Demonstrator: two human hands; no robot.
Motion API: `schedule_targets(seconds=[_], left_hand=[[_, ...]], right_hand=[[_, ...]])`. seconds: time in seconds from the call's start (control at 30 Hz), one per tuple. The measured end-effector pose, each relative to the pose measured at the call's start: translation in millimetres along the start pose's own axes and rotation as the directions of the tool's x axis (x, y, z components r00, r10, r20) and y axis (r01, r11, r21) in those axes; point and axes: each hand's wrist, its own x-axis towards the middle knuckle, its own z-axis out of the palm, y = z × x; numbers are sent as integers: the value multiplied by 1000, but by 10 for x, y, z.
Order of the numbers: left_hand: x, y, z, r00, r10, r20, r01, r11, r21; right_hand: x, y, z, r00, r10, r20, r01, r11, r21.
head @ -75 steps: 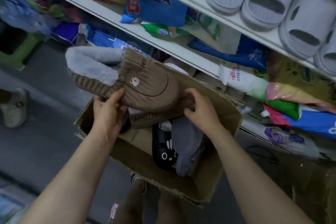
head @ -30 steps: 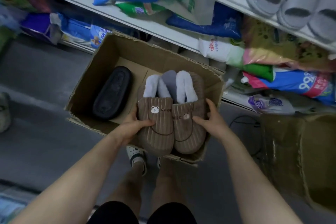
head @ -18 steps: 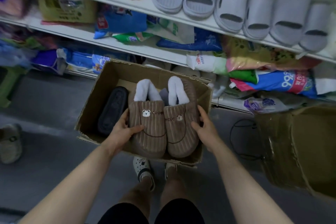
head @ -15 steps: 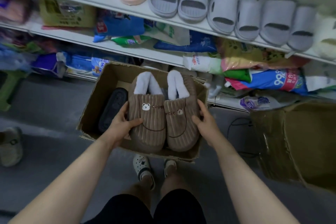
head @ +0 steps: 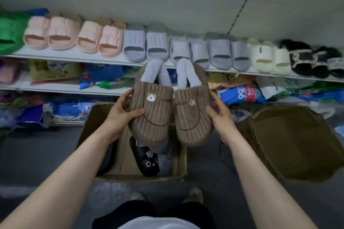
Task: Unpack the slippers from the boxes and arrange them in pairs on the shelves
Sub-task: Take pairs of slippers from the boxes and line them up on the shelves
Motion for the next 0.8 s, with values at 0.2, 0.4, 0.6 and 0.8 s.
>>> schedule_targets(seconds=[0.2, 0.4, 0.6, 0.8], left_hand=[[32, 578, 838, 985, 158, 64, -160, 986, 36], [-5, 1055, 1930, 959, 270, 85, -267, 963, -37], [-47, 1563, 2945, 915, 393, 89, -385, 919, -89], [-92, 2341, 3704, 820, 554, 141, -542, 832, -118]], right_hand=[[66, -437, -910, 985, -162, -55, 163, 986, 17], [284, -790, -1993, 953, -295, -71, 296, 955, 5], [415, -1251, -3120, 891, -443, -94, 443, 896, -25], [472, -1898, -4010, 800, -567, -196, 583, 811, 33]])
